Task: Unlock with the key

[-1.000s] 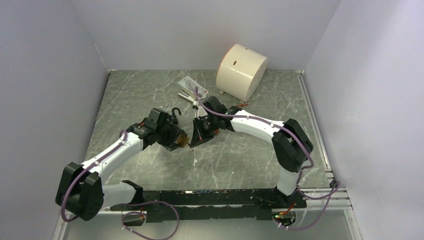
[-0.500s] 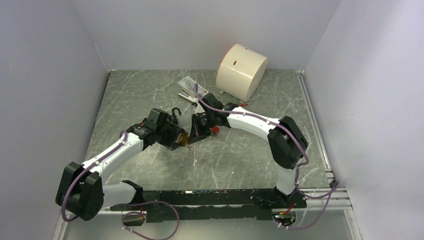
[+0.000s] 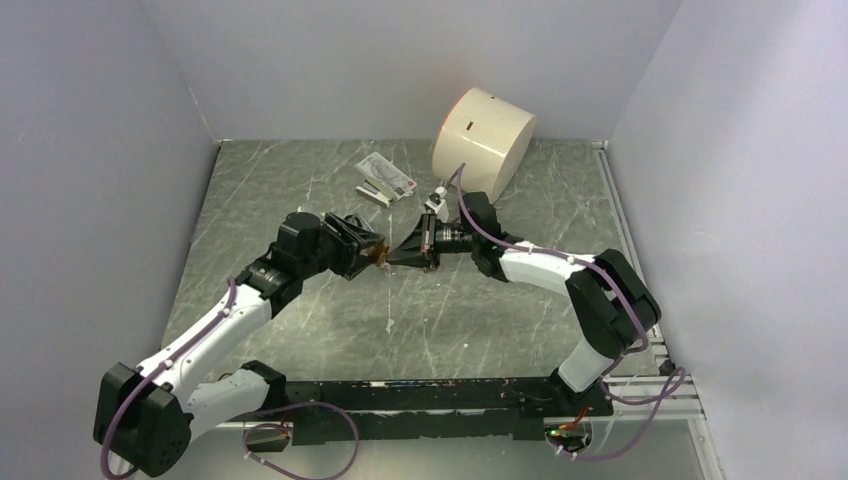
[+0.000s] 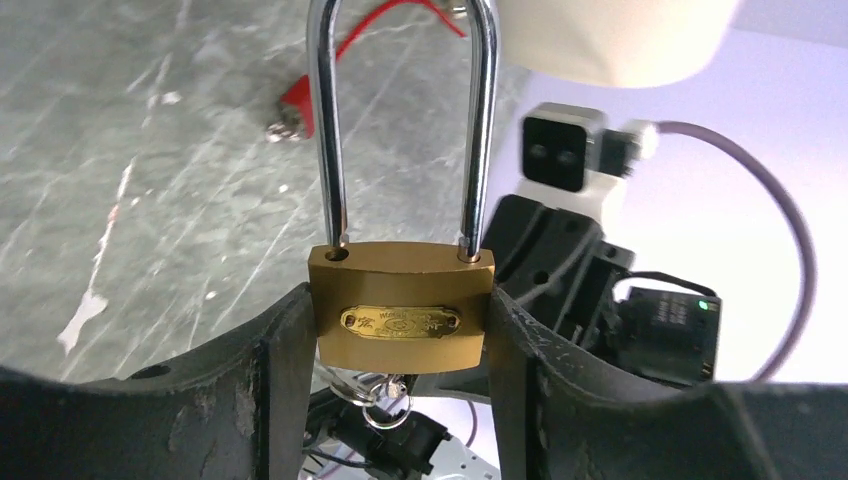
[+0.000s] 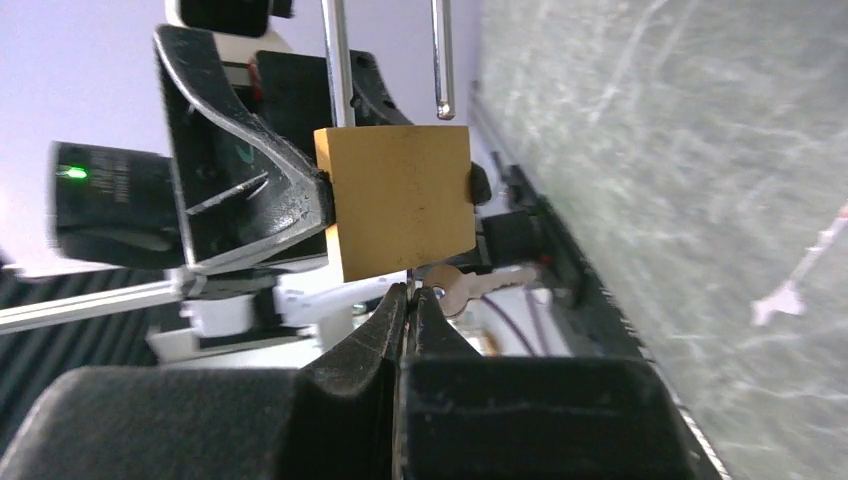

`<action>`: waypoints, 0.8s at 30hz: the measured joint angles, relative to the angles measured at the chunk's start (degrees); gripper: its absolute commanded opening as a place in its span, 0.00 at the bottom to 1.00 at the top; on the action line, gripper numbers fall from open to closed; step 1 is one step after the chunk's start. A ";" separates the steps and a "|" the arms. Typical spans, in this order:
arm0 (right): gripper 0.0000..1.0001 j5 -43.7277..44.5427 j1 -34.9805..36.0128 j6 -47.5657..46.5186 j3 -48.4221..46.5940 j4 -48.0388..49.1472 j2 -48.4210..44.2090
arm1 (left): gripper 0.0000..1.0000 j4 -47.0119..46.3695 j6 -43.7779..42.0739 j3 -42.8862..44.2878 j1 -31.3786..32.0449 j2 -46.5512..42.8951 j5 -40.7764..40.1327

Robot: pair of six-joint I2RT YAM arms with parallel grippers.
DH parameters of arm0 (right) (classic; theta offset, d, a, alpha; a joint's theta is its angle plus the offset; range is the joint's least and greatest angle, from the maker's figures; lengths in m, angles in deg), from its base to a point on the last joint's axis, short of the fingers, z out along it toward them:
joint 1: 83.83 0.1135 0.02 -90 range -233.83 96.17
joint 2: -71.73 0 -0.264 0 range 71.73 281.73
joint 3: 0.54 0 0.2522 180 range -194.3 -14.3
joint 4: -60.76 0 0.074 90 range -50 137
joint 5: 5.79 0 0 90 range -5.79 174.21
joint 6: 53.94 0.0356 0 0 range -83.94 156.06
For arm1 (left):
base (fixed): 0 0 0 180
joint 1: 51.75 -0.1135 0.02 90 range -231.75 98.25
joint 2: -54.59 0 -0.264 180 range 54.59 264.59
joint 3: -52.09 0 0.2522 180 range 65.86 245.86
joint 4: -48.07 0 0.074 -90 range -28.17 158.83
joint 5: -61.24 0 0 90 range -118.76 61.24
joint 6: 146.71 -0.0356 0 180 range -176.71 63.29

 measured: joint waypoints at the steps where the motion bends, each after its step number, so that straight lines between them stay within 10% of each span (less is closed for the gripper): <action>1: 0.00 -0.39 -0.17 3.61 1.60 4.63 -0.28 | 0.23 -2.03 -0.63 -0.35 0.00 -0.70 0.09; 7: 0.00 -0.76 -0.57 21.77 7.48 25.79 0.11 | 0.22 -9.55 -4.17 -0.74 0.04 -1.38 1.09; 11: 0.42 -0.83 -1.05 22.51 7.76 27.56 -0.20 | 0.21 -11.32 -7.04 -0.74 0.13 -2.21 0.81; 15: 0.68 -0.31 -2.21 10.93 7.19 16.41 -5.64 | 0.20 -8.50 -12.17 -0.74 0.24 -2.34 -1.38; 24: 0.72 10.40 -3.69 -24.11 -1.70 -15.67 -21.92 | 0.19 -6.91 -29.79 -0.76 0.20 -5.07 -0.74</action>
